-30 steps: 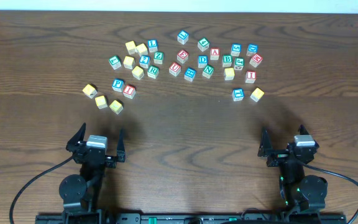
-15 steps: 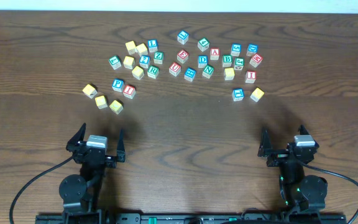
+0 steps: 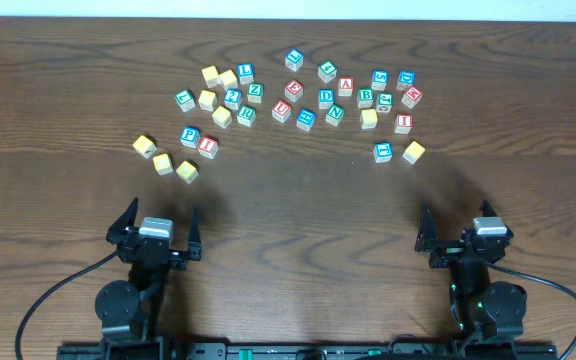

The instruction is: Spell out AI2

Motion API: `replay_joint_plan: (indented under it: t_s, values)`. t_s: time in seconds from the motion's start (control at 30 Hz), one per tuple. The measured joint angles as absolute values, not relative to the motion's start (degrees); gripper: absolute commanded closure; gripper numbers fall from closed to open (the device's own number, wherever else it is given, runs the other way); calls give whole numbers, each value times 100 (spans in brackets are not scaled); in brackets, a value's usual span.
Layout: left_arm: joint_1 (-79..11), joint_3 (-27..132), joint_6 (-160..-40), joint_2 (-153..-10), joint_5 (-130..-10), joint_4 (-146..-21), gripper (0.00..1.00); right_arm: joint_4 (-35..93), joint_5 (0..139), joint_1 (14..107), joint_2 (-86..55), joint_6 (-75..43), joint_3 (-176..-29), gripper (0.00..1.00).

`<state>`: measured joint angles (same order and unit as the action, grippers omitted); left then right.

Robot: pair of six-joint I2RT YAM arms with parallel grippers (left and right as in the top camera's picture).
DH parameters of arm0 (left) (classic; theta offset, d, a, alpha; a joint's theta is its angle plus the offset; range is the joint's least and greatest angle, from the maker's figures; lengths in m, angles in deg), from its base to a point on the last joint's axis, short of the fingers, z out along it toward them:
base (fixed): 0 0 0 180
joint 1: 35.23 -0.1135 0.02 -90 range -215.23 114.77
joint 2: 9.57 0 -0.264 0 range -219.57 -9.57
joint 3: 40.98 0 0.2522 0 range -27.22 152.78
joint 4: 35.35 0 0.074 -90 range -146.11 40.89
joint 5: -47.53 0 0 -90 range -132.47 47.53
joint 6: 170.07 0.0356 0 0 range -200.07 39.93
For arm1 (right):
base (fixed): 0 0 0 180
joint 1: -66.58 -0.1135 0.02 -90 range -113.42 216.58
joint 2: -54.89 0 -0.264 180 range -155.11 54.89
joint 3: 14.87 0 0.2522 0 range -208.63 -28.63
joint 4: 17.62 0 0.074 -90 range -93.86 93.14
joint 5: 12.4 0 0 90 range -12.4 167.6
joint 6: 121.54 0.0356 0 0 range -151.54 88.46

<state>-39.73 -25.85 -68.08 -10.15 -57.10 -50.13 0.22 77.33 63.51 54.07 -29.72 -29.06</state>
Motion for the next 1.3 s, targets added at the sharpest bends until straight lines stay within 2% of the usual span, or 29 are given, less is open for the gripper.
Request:
replay_joint_plan:
  t_s: [0.7, 1.0, 1.3]
  values:
    - [-3975, -2585, -6826, -1015, -5713, -4998, 2, 18, 7733, 6351, 5407, -3147, -2906, 1]
    - [-3973, -2585, -7197, -1026, -5710, -4998, 3, 11, 7733, 6351, 5405, -3494, -2906, 1]
    - [-3975, -2445, -7263, -1655, -5713, -5148, 2, -120, 7733, 6351, 5219, -3558, -2923, 1]
